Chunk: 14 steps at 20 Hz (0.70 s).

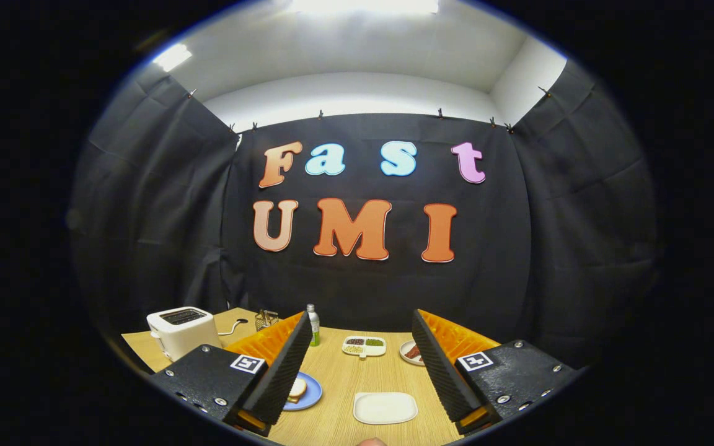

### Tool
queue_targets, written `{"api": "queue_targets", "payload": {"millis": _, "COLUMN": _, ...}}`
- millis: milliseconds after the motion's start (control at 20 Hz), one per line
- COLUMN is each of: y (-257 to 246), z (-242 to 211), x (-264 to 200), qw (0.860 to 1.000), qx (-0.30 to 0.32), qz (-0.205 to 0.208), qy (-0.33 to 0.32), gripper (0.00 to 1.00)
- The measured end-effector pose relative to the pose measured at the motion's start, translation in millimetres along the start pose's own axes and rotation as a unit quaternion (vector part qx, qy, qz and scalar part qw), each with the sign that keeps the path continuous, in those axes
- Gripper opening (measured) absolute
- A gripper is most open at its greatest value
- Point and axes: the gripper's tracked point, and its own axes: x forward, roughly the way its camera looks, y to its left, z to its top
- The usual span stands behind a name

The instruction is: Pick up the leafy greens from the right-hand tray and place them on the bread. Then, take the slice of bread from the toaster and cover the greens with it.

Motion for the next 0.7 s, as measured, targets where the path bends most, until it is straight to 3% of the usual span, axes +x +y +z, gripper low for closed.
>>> {"api": "queue_targets", "payload": {"millis": 700, "y": -16.2, "z": -3.3, "x": -3.1, "qw": 1.000, "qx": 0.025, "qz": -0.013, "qy": -0.003, "gripper": 0.97}}
